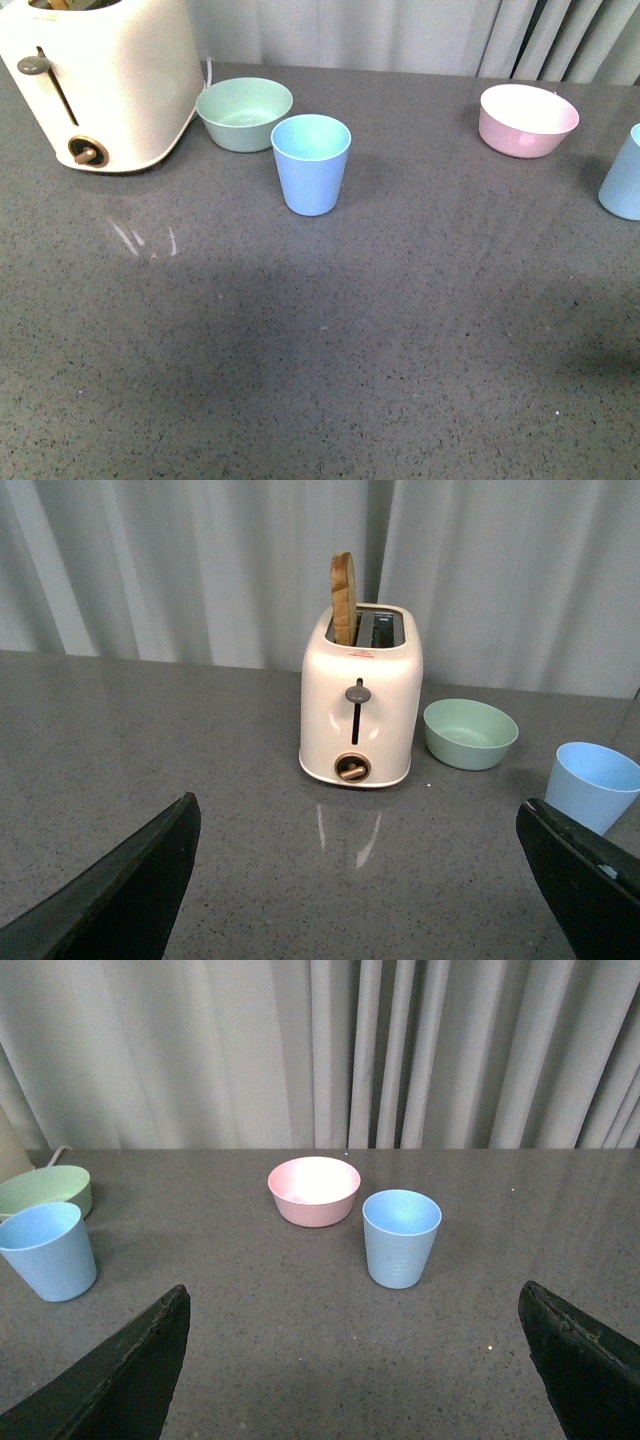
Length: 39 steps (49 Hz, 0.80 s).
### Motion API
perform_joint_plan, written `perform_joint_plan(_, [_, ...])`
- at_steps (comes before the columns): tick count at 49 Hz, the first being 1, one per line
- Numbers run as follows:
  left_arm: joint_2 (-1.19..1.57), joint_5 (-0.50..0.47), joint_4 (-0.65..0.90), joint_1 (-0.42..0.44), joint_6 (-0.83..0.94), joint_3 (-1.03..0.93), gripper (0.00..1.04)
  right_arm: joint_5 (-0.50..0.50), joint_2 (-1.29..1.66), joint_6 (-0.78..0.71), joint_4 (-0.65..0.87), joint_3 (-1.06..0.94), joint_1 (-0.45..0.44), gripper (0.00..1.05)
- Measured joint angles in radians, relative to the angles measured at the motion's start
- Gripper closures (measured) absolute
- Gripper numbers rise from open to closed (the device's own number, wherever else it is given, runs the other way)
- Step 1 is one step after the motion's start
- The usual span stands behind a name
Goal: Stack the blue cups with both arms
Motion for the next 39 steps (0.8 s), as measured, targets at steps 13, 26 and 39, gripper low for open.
perform_joint_plan(13, [0.0,0.0,0.0,0.0,0.0,0.0,0.09,0.0,0.0,0.0,0.0,0.0,0.0,0.09])
perform_joint_plan(26, [0.0,0.0,0.0,0.0,0.0,0.0,0.09,0.0,0.0,0.0,0.0,0.0,0.0,0.09])
perform_joint_plan(39, [0.283,0.061,-0.371,-0.025,-0.215,0.175,0.09,0.0,0.0,0.0,0.0,0.0,0.0,0.09])
